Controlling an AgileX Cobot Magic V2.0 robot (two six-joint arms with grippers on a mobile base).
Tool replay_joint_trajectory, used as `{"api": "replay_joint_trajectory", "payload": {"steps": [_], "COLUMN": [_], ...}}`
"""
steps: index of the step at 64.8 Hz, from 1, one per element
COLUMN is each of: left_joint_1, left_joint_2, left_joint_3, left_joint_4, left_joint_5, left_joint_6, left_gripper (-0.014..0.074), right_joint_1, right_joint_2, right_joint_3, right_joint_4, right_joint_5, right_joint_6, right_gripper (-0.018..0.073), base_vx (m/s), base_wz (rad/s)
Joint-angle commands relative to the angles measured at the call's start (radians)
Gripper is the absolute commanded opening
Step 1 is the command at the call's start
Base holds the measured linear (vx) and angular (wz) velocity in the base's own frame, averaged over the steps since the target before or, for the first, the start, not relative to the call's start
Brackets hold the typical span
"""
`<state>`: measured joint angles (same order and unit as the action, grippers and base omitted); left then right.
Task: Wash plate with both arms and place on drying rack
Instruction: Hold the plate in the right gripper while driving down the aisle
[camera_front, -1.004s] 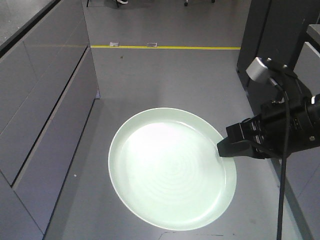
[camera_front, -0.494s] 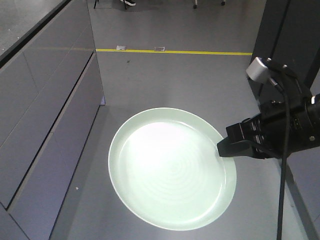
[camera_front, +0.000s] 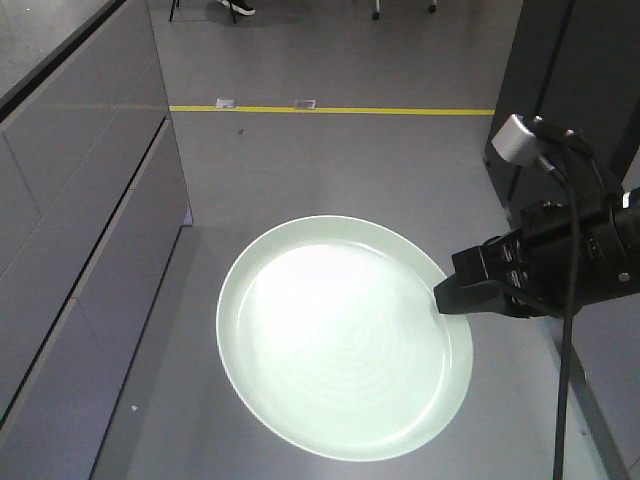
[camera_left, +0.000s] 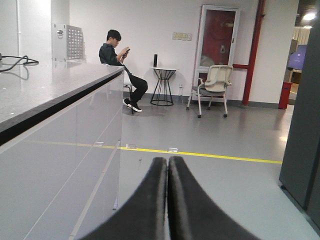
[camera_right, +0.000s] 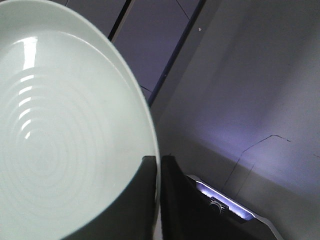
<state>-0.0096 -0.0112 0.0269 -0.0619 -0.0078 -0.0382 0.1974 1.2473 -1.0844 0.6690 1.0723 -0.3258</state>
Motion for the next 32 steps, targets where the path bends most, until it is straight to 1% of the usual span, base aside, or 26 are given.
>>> {"api": "replay_joint_trajectory", "payload": {"steps": [1, 32], "left_joint_1": [-0.007, -0.007], "left_joint_2": [-0.015, -0.015], "left_joint_3": [-0.026, -0.026], "left_joint_4": [-0.008, -0.008], "left_joint_5": [-0.076, -0.076], "left_joint_6": [-0.009, -0.009], "left_gripper": [-0.0006, -0.0006], "right_joint_1": [-0.001, -0.001], "right_joint_2": [-0.027, -0.027], "right_joint_3": [-0.022, -0.022], "right_joint_4": [0.05, 0.05], "right_joint_5": [-0.028, -0.028], "right_joint_6": [-0.008, -0.008], "right_gripper": [-0.0008, -0.0008], "base_vx": [0.15, 0.14], "base_wz": [-0.11, -0.17]}}
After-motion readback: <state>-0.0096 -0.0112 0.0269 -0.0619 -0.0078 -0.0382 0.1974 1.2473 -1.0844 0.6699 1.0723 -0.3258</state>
